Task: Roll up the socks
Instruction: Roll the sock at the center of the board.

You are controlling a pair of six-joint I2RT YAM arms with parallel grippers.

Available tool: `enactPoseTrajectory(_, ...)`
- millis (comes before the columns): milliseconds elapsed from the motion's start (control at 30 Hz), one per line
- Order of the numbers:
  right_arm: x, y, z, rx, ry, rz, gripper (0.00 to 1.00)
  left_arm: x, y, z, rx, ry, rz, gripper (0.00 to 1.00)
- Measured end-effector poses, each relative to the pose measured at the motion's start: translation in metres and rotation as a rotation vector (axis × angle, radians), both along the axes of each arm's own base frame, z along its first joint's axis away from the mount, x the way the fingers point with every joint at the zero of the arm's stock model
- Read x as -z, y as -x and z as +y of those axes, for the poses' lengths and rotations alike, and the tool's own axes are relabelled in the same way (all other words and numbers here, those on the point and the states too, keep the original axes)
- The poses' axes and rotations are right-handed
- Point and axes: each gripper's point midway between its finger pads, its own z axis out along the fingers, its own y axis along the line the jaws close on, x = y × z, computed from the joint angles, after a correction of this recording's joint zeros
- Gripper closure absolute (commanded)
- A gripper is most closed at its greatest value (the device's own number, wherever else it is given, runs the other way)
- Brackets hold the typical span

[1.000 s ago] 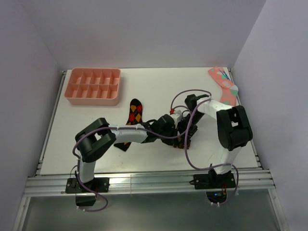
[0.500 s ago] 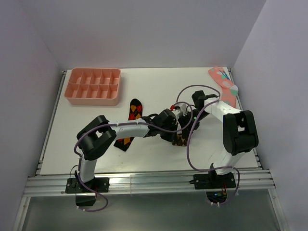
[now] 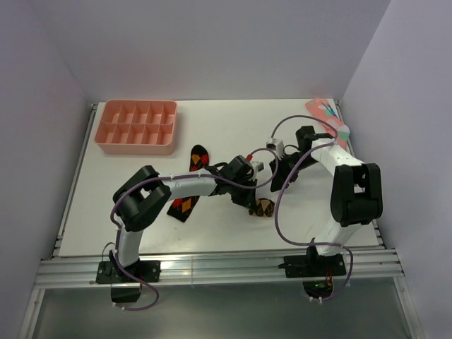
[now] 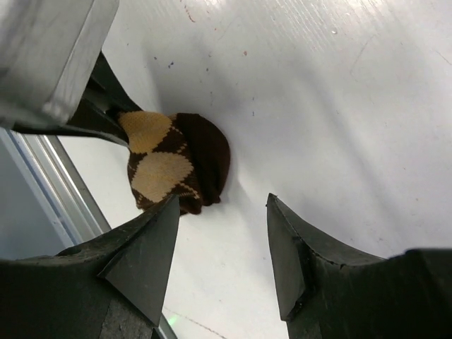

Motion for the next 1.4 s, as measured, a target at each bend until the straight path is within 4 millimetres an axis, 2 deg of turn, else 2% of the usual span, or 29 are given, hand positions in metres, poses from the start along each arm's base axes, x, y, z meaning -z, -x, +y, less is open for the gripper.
enactPoseTrajectory(167,-0.006,0.002,-0.004,-0.030,-0.019,-0.043,0.42,0.000,0.000,0.002,0.011,-0.002,0.038,1.00)
enactPoseTrajectory(400,-0.023,0.024,-0.007,-0.121,-0.021,-0.164,0.42,0.000,-0.001,0.007,0.038,-0.017,0.090,1.00)
enactPoseTrajectory(500,-0.020,0.033,-0.005,-0.169,-0.018,-0.185,0.42,0.000,-0.001,0.008,0.043,-0.030,0.116,1.00)
enactPoseTrajectory(667,-0.002,0.060,0.010,-0.282,-0.003,-0.158,0.41,0.001,-0.002,0.009,0.056,-0.044,0.148,1.00)
enactPoseTrajectory(767,0.004,0.070,0.015,-0.325,0.015,-0.159,0.40,0.001,-0.002,0.010,0.058,-0.048,0.166,1.00)
enactPoseTrajectory(1067,0.007,0.075,0.028,-0.384,0.072,-0.251,0.37,0.001,-0.001,0.011,0.062,-0.053,0.187,1.00)
enactPoseTrajectory(1400,0.013,0.066,0.030,-0.352,0.112,-0.283,0.36,0.002,-0.002,0.012,0.064,-0.049,0.198,1.00)
